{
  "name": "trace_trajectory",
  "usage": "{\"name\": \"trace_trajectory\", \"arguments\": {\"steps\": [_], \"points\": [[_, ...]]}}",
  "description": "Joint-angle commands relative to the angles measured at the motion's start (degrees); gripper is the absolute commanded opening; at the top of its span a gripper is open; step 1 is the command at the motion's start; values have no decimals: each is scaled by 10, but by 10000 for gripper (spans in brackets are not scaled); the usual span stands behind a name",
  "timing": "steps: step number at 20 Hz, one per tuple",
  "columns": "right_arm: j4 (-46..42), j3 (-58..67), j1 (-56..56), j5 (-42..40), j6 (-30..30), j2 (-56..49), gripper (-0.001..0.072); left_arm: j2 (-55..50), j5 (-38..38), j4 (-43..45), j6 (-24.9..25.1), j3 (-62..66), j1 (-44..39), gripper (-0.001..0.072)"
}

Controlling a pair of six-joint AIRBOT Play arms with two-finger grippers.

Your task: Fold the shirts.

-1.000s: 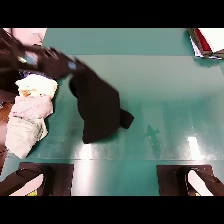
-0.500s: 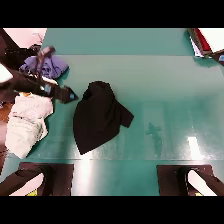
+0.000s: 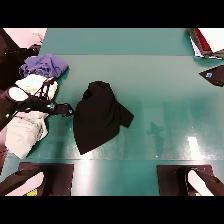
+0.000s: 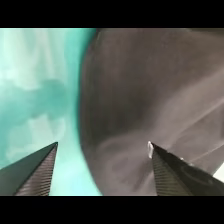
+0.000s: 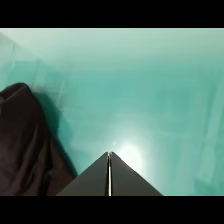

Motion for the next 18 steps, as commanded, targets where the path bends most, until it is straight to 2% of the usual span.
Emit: {"name": "trace_trajectory", "arguments": {"steps": [1, 4, 5, 6, 7, 10, 13, 14, 15, 16, 18], "points": [[0, -11, 15, -2, 0, -9, 20, -61, 25, -68, 64, -10, -10, 661], [-1, -11, 55, -3, -1, -29, 20, -97, 56, -87, 63, -10, -30, 659], [-1, -11, 68, -4, -1, -38, 20, -96, 64, -87, 62, -9, -33, 492], [-1, -11, 81, -5, 0, -46, 20, -95, 61, -87, 52, 2, -33, 236], [-2, -11, 96, -9, -1, -57, 20, -95, 47, -86, 52, 18, -28, 21], [-7, -11, 152, -19, -1, -100, 20, -73, -30, -79, 32, 91, 1, 22], [-5, -11, 216, -68, -1, -173, 25, -23, -77, -78, 28, 161, 33, 23], [-4, -11, 234, -90, -1, -199, 90, -9, -89, -77, 28, 176, 39, 23], [-4, -10, 250, -104, -1, -228, 300, 5, -93, -73, 28, 186, 39, 24], [-4, -2, 267, -108, -1, -263, 453, 14, -94, -68, 28, 191, 39, 23], [-4, 30, 293, -88, -1, -337, 458, 20, -99, -68, 24, 191, 39, 24]]}}
